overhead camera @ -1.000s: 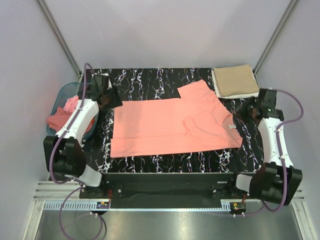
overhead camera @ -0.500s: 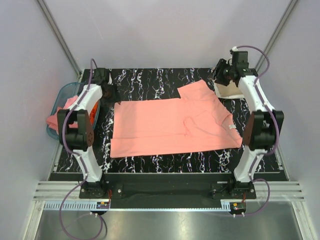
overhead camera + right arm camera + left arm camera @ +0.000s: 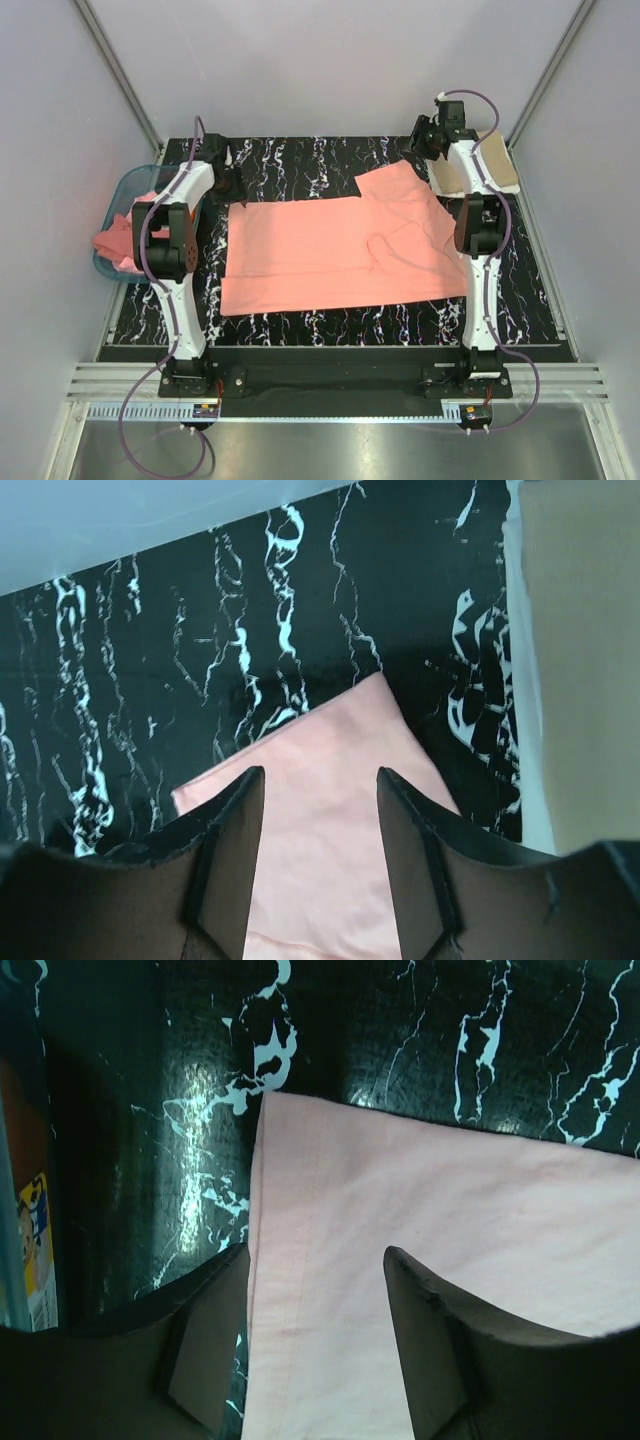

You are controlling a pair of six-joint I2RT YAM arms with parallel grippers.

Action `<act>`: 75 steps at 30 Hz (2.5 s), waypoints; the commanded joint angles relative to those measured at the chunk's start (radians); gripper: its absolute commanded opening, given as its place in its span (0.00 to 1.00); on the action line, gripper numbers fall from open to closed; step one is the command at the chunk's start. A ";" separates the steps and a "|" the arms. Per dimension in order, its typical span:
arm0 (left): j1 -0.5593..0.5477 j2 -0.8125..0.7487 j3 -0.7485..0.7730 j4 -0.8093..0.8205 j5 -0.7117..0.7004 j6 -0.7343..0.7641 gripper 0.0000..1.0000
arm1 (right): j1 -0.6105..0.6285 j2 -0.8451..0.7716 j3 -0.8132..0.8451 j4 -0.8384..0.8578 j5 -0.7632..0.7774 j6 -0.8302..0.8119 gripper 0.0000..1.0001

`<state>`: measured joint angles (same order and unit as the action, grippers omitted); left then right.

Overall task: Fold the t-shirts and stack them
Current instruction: Fold the tshirt

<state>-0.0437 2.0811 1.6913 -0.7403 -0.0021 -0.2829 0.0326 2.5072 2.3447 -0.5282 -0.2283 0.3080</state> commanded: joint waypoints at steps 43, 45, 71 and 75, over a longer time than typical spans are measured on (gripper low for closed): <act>0.024 0.203 0.182 0.001 0.024 0.131 0.49 | 0.009 0.085 0.234 -0.001 -0.086 -0.064 0.00; 0.024 0.211 0.182 -0.001 0.028 0.134 0.48 | 0.009 0.068 0.228 0.000 -0.089 -0.066 0.00; 0.024 -0.062 0.010 0.031 0.083 0.085 0.00 | -0.083 -0.510 -0.499 0.233 0.006 -0.089 0.00; 0.024 -0.133 -0.091 0.061 0.083 0.080 0.00 | -0.083 -0.610 -0.663 0.310 0.006 -0.066 0.00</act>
<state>-0.0254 2.0289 1.6558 -0.7223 0.0654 -0.1917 -0.0605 2.0068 1.7550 -0.3485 -0.2272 0.2211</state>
